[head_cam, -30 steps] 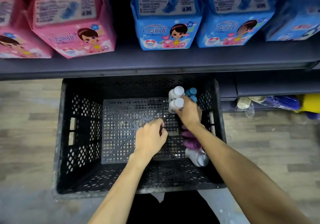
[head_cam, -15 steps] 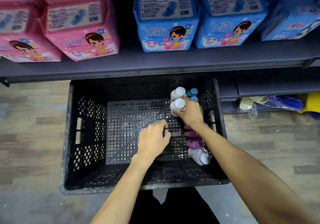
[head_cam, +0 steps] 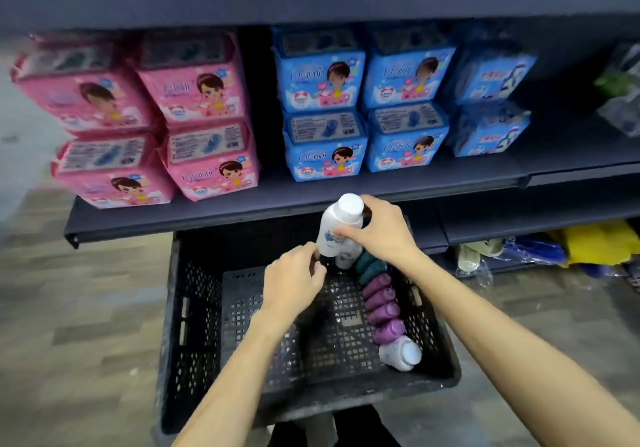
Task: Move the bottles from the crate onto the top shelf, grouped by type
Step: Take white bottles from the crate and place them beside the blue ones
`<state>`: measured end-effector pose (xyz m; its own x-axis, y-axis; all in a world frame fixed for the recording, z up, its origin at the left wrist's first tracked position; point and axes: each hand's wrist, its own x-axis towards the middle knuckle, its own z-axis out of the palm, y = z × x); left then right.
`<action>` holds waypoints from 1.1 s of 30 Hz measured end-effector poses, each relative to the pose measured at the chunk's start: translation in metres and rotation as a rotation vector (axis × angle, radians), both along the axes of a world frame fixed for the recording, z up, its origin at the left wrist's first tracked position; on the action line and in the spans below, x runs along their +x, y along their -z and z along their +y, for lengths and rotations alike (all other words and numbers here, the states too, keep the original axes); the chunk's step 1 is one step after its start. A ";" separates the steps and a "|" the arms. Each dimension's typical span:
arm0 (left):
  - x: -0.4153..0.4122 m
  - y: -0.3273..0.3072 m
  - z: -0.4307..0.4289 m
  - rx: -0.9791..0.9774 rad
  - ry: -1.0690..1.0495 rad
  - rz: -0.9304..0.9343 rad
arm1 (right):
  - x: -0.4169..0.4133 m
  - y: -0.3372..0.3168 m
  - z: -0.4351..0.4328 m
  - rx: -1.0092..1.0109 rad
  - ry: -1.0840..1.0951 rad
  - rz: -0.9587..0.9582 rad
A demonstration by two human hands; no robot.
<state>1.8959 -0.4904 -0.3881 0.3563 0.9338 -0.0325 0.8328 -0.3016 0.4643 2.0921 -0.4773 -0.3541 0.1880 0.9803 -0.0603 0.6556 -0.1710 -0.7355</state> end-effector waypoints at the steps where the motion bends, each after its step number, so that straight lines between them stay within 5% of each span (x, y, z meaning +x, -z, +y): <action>1: -0.003 -0.009 0.005 0.019 -0.003 -0.009 | -0.001 -0.013 0.001 0.024 -0.012 -0.010; 18: -0.036 -0.187 0.061 0.476 0.159 -0.236 | -0.015 -0.246 0.001 0.438 -0.157 -0.133; 33: -0.037 -0.321 0.076 0.829 0.146 -0.281 | -0.007 -0.399 0.034 0.599 -0.292 -0.106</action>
